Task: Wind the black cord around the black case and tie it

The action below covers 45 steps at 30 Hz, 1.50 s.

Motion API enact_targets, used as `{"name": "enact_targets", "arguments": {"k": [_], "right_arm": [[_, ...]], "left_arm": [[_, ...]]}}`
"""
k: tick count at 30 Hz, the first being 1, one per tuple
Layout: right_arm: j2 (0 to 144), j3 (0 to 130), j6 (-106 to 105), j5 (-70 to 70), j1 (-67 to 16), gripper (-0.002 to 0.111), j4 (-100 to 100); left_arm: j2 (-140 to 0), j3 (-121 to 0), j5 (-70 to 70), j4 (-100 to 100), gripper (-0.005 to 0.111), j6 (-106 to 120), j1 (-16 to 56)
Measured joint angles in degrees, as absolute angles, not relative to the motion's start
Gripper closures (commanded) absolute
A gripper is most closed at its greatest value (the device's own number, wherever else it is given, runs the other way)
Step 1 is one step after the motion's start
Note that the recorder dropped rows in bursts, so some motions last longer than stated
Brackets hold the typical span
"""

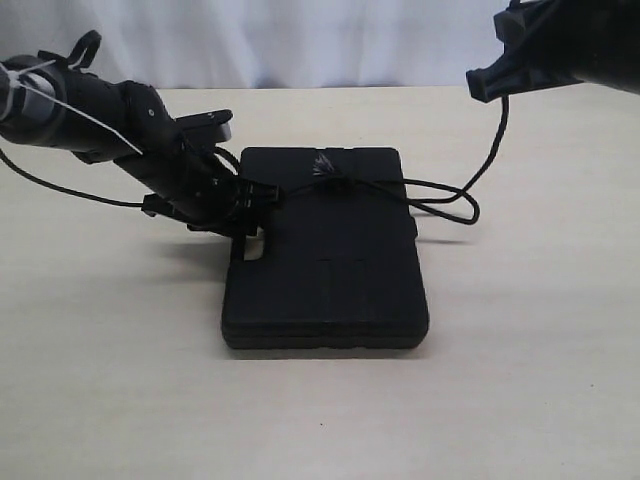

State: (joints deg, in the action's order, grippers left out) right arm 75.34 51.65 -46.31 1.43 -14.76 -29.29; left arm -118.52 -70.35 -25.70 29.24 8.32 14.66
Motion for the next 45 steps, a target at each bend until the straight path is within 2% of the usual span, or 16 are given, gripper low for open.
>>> {"name": "enact_targets", "arguments": {"k": [6,11,19,24,35,45], "right_arm": [[75.3,51.6,-46.3,2.3,-14.8,0.104,-29.3],[75.3,51.4,-45.0,1.1,-14.8,0.104,-29.3],[75.3,44.4,-44.5,-14.4,-14.8,0.104,-35.2],[75.5,40.1,-53.2,-25.8,-14.8,0.104,-45.6],[76.1,39.3,-74.9,-36.6,-14.8,0.104,-66.8],[79.1,39.3,-79.4,-36.1,-6.1,0.104,-73.3]], "left_arm": [[-118.0,-70.3,-25.5,29.0,0.107,8.3,13.8],[-115.1,-70.3,-30.7,27.8,0.107,9.2,9.5],[-111.4,-67.3,-36.7,27.0,0.107,12.5,1.3],[-108.5,-67.2,-39.1,26.9,0.107,14.7,-1.4],[-107.5,-67.1,-42.8,26.7,0.107,16.0,-5.4],[-107.4,-64.6,-41.6,27.1,0.107,16.7,-8.4]]}}
